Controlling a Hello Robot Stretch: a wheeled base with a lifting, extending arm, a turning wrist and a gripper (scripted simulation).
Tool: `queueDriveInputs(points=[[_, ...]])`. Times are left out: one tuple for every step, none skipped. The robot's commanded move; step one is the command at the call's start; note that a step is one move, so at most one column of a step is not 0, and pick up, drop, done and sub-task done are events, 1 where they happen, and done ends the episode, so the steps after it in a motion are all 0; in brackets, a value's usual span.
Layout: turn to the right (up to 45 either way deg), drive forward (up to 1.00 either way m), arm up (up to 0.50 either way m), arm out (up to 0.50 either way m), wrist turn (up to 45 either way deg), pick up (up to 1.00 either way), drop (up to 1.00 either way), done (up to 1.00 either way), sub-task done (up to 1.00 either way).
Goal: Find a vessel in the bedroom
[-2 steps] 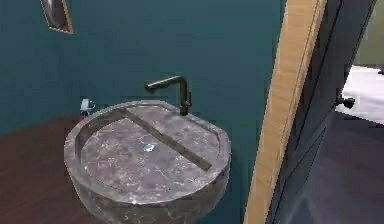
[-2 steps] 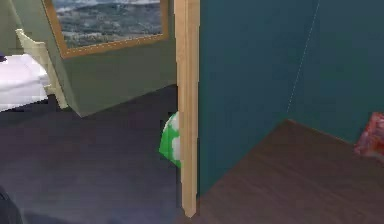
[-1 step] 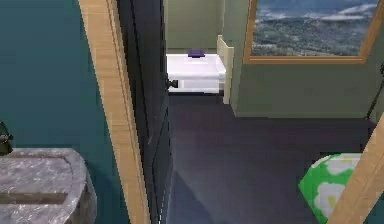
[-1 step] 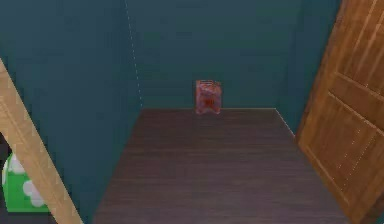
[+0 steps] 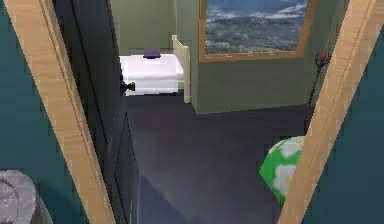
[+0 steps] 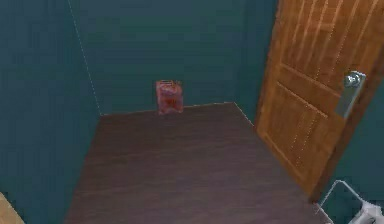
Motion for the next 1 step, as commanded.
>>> queueDriveInputs(points=[[0.0, 1.00, 0.00, 0.00, 0.0, 0.00, 0.00, 0.00, 0.00]])
